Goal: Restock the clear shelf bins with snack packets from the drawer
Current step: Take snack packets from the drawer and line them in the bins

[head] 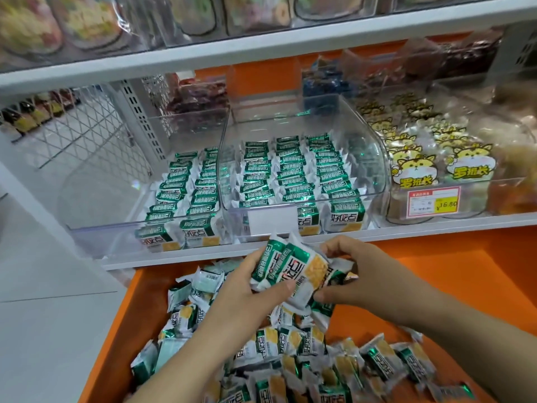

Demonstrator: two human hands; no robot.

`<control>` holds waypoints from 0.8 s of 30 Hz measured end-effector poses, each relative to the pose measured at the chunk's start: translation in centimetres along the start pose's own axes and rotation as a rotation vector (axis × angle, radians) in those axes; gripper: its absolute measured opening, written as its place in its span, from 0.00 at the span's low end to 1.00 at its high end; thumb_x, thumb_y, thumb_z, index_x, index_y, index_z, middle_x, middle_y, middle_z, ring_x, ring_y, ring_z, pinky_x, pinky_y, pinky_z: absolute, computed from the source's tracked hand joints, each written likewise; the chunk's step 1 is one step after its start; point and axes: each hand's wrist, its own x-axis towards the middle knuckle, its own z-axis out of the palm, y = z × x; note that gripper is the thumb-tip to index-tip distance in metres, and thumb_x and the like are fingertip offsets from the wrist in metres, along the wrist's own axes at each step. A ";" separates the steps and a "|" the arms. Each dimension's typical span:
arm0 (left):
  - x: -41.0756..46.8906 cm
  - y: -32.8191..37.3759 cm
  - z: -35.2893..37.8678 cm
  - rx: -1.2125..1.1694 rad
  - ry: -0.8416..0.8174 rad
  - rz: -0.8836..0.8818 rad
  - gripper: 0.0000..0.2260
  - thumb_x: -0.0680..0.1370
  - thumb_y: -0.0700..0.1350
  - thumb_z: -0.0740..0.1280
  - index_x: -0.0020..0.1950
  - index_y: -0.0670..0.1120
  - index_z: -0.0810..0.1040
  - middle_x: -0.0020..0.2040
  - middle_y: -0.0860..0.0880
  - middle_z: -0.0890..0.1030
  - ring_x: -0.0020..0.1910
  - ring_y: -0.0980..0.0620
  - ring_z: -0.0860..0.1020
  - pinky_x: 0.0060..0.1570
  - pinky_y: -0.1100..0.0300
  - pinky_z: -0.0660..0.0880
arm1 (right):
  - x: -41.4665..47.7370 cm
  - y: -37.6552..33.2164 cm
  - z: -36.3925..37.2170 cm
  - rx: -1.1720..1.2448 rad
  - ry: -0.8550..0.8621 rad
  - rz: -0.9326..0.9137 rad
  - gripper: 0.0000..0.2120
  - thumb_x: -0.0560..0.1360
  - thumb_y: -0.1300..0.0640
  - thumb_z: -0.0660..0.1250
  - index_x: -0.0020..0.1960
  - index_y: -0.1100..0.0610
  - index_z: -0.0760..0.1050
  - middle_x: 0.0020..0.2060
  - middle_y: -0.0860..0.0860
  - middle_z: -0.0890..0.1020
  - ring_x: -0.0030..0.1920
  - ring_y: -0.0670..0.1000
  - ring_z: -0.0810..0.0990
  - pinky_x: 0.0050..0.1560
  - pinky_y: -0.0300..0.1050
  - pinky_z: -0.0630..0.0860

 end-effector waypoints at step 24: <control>0.6 -0.5 -0.7 0.158 0.038 -0.112 0.28 0.72 0.55 0.71 0.68 0.62 0.64 0.55 0.58 0.74 0.40 0.69 0.75 0.38 0.73 0.70 | 0.2 -0.9 -0.5 0.227 -0.038 -0.169 0.24 0.70 0.58 0.71 0.62 0.45 0.67 0.54 0.44 0.82 0.53 0.46 0.81 0.49 0.45 0.81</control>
